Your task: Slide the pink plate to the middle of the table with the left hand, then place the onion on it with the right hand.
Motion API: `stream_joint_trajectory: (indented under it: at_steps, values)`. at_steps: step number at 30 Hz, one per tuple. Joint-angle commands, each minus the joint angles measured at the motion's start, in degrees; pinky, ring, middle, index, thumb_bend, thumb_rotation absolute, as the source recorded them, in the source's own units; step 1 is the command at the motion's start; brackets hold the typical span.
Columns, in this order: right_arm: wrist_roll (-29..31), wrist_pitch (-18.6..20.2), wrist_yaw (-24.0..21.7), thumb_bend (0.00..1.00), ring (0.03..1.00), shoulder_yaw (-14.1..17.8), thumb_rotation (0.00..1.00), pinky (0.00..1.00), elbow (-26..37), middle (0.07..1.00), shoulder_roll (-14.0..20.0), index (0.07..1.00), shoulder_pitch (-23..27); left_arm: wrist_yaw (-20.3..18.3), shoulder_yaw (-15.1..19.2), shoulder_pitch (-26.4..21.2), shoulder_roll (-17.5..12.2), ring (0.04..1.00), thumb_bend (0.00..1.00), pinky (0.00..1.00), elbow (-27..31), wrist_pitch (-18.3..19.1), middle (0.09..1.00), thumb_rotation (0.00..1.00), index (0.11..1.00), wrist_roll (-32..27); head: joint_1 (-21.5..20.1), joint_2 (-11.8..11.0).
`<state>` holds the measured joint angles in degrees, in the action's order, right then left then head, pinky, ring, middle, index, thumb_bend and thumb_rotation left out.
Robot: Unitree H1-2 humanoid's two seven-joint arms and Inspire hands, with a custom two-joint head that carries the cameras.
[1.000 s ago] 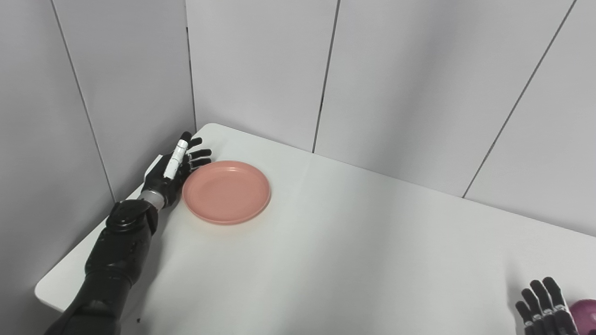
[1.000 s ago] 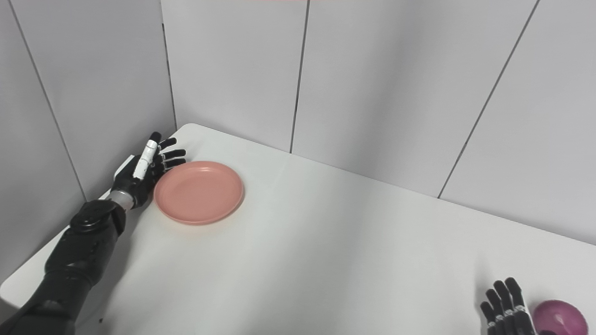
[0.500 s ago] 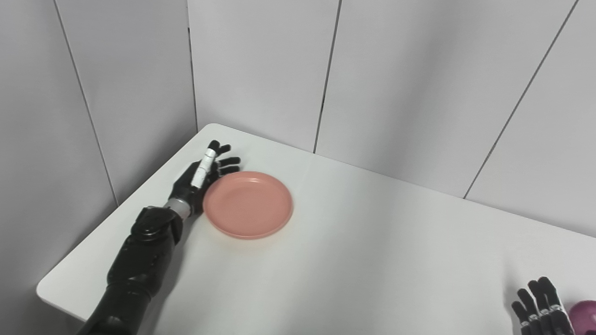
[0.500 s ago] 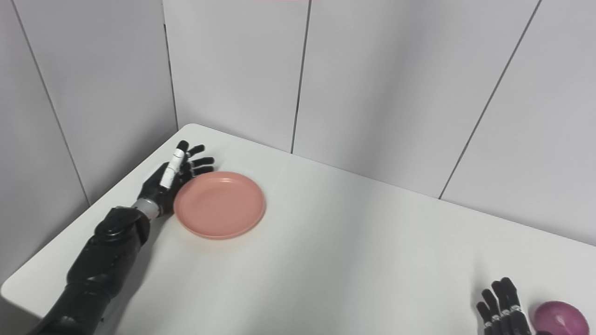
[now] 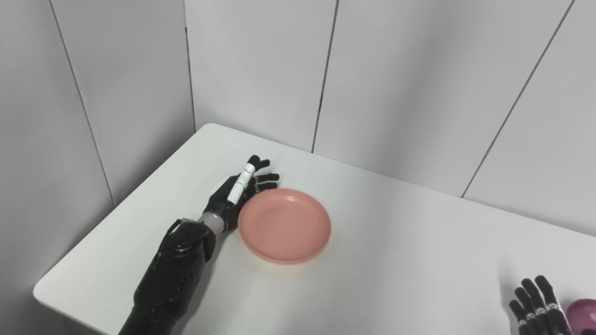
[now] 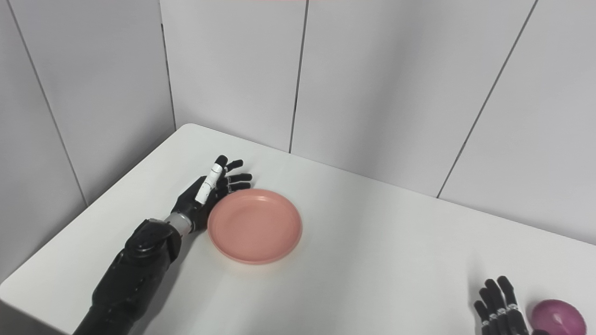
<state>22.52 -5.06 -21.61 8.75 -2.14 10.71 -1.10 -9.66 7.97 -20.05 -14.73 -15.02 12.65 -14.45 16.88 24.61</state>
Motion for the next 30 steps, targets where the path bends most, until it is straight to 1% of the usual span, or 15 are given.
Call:
stream_joint_trajectory:
  at_steps: [1,3,4,7,10,13,15,18,19,20,21,22,24,25,30]
  values:
    - [-0.11,-0.85,0.01,0.77,1.0,-1.32,1.0,1.0,-6.23,0.972,-2.89,0.986,-7.34,0.2,-0.35,-0.84,0.29,0.801,0.79,0.82,3.55,1.1,0.789,0.94,0.879,0.26,-0.51,0.35]
    - [-0.12,-0.91,-0.13,0.77,1.0,-1.37,1.0,1.0,-5.93,0.973,-3.03,0.984,-7.44,0.07,-0.94,-0.08,0.54,0.775,0.8,0.78,5.2,1.77,0.773,0.92,0.866,0.72,-1.21,0.68]
    - [-0.31,-0.82,0.02,0.77,0.998,-1.46,1.0,1.0,-5.61,0.97,-3.16,0.981,-7.58,-0.32,-1.24,0.3,0.51,0.775,0.8,0.78,6.0,2.23,0.773,0.93,0.868,0.73,-2.04,1.04]
    - [-0.86,-0.27,0.74,0.79,0.986,-1.61,1.0,1.0,-4.6,0.959,-3.52,0.964,-7.89,-1.46,-1.76,1.15,0.48,0.8,0.78,0.82,8.02,4.23,0.793,0.94,0.887,-0.13,-3.02,1.49]
    - [-1.15,-0.29,1.0,0.81,0.968,-1.81,1.0,0.98,-4.34,0.943,-3.71,0.947,-8.03,-2.27,-2.4,2.02,0.46,0.802,0.79,0.83,9.67,5.52,0.793,0.94,0.887,-0.38,-5.03,2.02]
    - [-1.51,-0.5,1.2,0.83,0.952,-2.24,0.99,0.95,-4.01,0.927,-4.06,0.926,-8.16,-2.95,-3.24,2.87,0.26,0.799,0.83,0.82,11.27,6.78,0.791,0.93,0.891,-0.26,-6.88,2.53]
    - [-1.64,-0.32,1.47,0.84,0.948,-2.48,0.98,0.95,-3.46,0.922,-4.4,0.919,-8.26,-3.04,-3.6,3.25,0.37,0.8,0.84,0.82,12.24,7.68,0.788,0.92,0.891,-0.27,-8.43,3.15]
    - [-1.82,0.18,2.03,0.87,0.932,-2.82,0.92,0.92,-2.57,0.913,-4.95,0.906,-8.48,-3.2,-4.3,3.75,0.64,0.8,0.78,0.82,13.43,8.96,0.788,0.94,0.887,-0.01,-10.01,3.37]
    - [-2.0,0.21,2.25,0.88,0.929,-3.04,0.91,0.92,-2.32,0.911,-5.16,0.901,-8.6,-3.33,-4.48,3.92,0.63,0.8,0.77,0.82,13.62,9.18,0.789,0.95,0.886,0.05,-11.44,3.53]
    - [-2.07,0.14,2.35,0.89,0.923,-3.18,0.89,0.91,-2.21,0.903,-5.29,0.893,-8.67,-3.39,-4.76,4.08,0.71,0.797,0.76,0.82,13.87,9.44,0.786,0.94,0.881,0.19,-11.44,3.53]
    - [-2.26,0.04,2.52,0.89,0.92,-3.37,0.88,0.9,-2.03,0.9,-5.5,0.888,-8.8,-3.53,-5.02,4.28,0.66,0.797,0.76,0.82,14.17,9.71,0.787,0.95,0.881,0.25,-12.75,3.85]
    - [-2.42,-0.07,2.65,0.9,0.912,-3.51,0.87,0.89,-1.91,0.891,-5.61,0.88,-8.89,-3.55,-5.34,4.45,0.74,0.792,0.76,0.82,14.47,10.04,0.782,0.95,0.876,0.32,-12.75,3.85]
    - [-2.82,-0.15,3.02,0.91,0.901,-3.79,0.85,0.88,-1.48,0.884,-6.02,0.869,-9.11,-3.84,-5.99,4.77,0.81,0.788,0.75,0.82,15.05,10.64,0.777,0.95,0.879,0.26,-14.16,4.09]
    - [-3.03,-0.18,3.19,0.92,0.899,-3.99,0.84,0.87,-1.21,0.882,-6.26,0.865,-9.21,-4.07,-6.4,4.91,0.8,0.792,0.74,0.82,15.36,10.71,0.78,0.95,0.883,0.32,-15.49,4.52]
    - [-3.91,0.29,3.96,0.93,0.902,-5.06,0.83,0.87,0.16,0.884,-7.5,0.863,-9.4,-3.81,-7.81,5.04,1.21,0.795,0.74,0.82,16.39,11.57,0.776,0.95,0.883,0.65,-18.2,5.4]
